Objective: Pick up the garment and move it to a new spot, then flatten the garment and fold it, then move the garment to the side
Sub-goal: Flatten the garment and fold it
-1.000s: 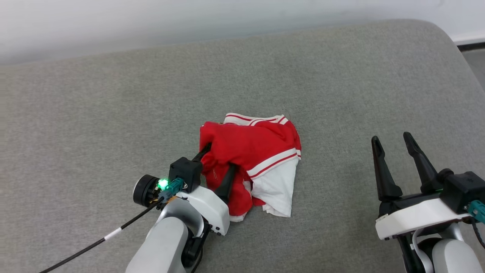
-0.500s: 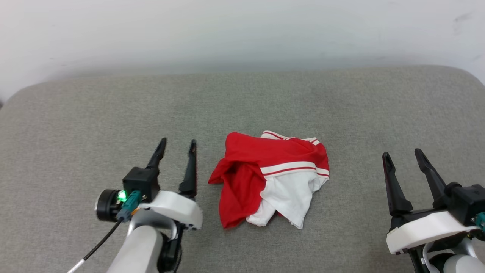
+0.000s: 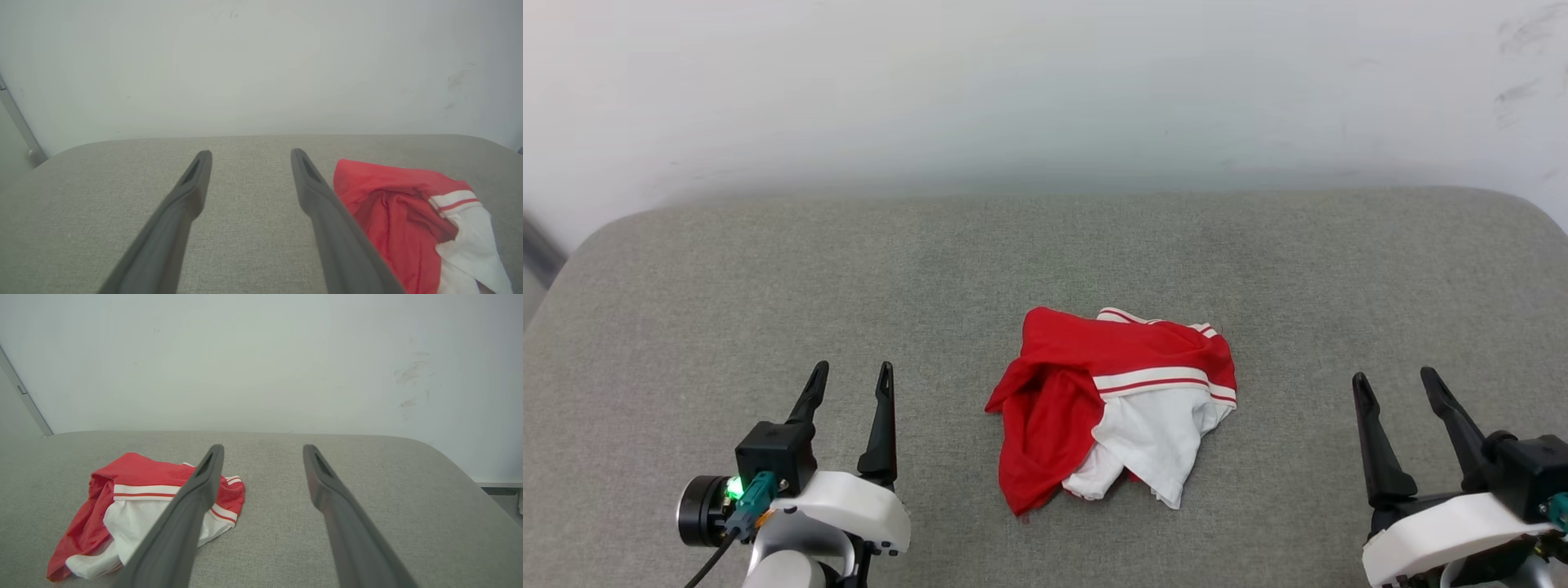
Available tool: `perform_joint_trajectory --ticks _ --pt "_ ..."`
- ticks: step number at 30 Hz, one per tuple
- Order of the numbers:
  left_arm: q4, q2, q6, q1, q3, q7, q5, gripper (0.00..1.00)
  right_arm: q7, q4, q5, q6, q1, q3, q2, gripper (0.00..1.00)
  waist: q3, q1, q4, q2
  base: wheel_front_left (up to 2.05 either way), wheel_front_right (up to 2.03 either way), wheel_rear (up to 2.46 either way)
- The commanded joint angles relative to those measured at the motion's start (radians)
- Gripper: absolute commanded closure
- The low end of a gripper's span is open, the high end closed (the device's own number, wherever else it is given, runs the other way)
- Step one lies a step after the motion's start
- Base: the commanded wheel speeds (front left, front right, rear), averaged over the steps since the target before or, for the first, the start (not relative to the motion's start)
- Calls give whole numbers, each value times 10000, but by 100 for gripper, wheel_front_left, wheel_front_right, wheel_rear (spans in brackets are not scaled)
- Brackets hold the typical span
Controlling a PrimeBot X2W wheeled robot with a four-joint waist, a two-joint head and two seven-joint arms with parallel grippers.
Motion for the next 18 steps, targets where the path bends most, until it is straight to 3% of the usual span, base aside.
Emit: perform_joint_trajectory --ticks 1,12,18 --pt "-150 44 80 149 11 52 -59 0 53 -101 -84 -5 129 2 45 0 -17 1 14 0 0 0 0" --pt "-479 89 178 6 -13 75 -63 0 456 -146 205 -5 68 -38 88 0 165 1 109 0 0 0 0" --pt "-588 -9 193 -169 -113 -54 10 0 2320 208 762 -3 -248 -63 -507 0 336 1 525 0 0 0 0"
